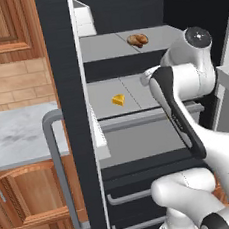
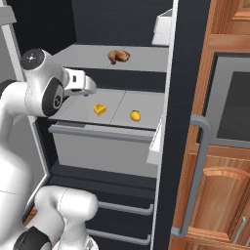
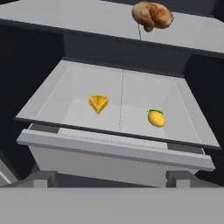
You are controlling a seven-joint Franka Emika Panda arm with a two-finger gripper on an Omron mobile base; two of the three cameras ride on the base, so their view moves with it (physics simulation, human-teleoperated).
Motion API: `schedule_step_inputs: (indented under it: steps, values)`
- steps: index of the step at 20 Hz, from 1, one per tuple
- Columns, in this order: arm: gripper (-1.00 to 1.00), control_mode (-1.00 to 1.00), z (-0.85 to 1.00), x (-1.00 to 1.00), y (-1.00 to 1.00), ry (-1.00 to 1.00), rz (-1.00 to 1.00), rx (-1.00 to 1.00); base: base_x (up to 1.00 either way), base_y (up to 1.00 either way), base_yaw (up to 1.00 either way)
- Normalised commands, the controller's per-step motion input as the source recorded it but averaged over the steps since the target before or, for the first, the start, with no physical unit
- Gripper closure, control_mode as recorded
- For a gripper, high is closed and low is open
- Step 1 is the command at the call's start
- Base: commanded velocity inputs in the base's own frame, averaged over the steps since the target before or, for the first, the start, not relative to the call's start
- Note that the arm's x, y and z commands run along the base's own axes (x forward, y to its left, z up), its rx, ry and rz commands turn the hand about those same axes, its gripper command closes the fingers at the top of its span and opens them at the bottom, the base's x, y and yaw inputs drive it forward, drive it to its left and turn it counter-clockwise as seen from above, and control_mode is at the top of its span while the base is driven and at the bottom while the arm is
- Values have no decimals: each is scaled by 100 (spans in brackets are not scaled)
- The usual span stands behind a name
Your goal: Take the cheese, chicken drumstick, and lemon from the fridge and place them on the plate on the dining counter to create an appetizer plate.
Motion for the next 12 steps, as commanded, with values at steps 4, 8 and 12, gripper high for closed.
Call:
schedule_step_inputs:
  steps: [4, 8, 12]
  values:
    - [-100, -100, 73, 15, -22, 0, -1, 2, 0, 0, 0]
    - [-100, -100, 44, 38, -25, 0, -3, 0, 0, 0, 0]
    - [-100, -100, 19, 59, -19, 0, -9, 0, 0, 0, 0]
